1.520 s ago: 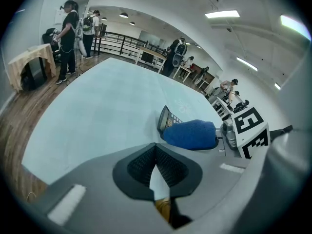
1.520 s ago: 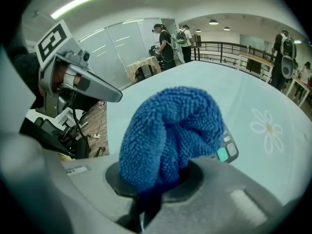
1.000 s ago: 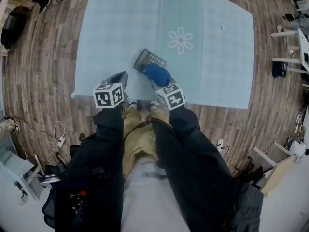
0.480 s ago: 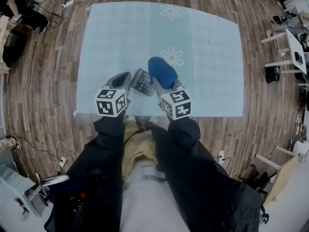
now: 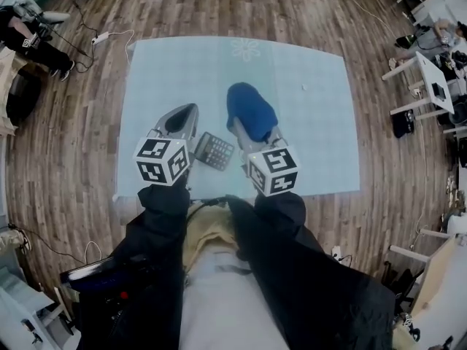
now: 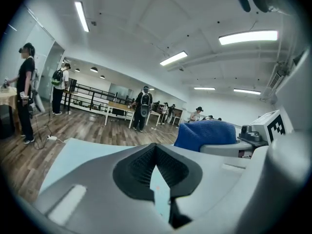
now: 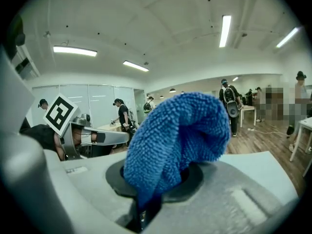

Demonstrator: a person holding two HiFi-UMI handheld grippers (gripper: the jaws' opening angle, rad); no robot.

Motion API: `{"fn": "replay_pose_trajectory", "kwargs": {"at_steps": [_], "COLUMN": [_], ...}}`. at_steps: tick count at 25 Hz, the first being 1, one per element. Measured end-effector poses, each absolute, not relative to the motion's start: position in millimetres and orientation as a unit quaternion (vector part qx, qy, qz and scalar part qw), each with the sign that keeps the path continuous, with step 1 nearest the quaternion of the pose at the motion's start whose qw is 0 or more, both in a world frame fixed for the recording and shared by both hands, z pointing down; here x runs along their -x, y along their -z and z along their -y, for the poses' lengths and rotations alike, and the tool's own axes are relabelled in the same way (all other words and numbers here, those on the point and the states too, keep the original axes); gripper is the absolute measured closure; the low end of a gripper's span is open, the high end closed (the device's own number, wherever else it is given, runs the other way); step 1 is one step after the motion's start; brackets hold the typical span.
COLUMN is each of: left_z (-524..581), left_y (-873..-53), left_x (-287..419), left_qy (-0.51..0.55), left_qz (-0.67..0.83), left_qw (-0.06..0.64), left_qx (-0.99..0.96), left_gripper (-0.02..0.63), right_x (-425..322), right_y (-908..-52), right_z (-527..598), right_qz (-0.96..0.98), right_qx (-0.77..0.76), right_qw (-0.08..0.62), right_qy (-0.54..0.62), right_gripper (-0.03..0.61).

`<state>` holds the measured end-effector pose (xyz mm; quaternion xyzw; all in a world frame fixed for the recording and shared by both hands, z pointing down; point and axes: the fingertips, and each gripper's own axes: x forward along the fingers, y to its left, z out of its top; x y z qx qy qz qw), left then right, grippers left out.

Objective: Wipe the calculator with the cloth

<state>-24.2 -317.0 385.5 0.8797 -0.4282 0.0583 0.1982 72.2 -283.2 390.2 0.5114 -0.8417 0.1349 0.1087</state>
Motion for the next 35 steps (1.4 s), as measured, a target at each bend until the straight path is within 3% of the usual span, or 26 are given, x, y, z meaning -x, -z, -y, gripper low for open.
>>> {"fn": "replay_pose_trajectory", "kwargs": {"at_steps": [4, 18, 35], "left_z": [320.2, 324.9, 300.3], "left_y": [-349.2, -267.0, -261.7], "left_x": [22.4, 44.6, 38.7], "left_qy": [-0.034, 0.015, 0.015], "left_qz": [0.422, 0.468, 0.483], "left_qw": [0.170, 0.067, 0.051], "left_qx": [-0.890, -0.881, -0.874], "left_gripper": [0.615, 0.615, 0.614], "right_x": [-80.7, -92.7, -94.3], "right_y": [-354.2, -269.4, -264.5], "right_z": [284.1, 282.3, 254.3], "right_qz": [0.832, 0.816, 0.816], "right_qx": [-0.538, -0.577, -0.578], "right_qw": [0.123, 0.020, 0.006], "right_qy": [-0.065, 0.006, 0.006], "right_gripper": [0.520, 0.520, 0.520]}}
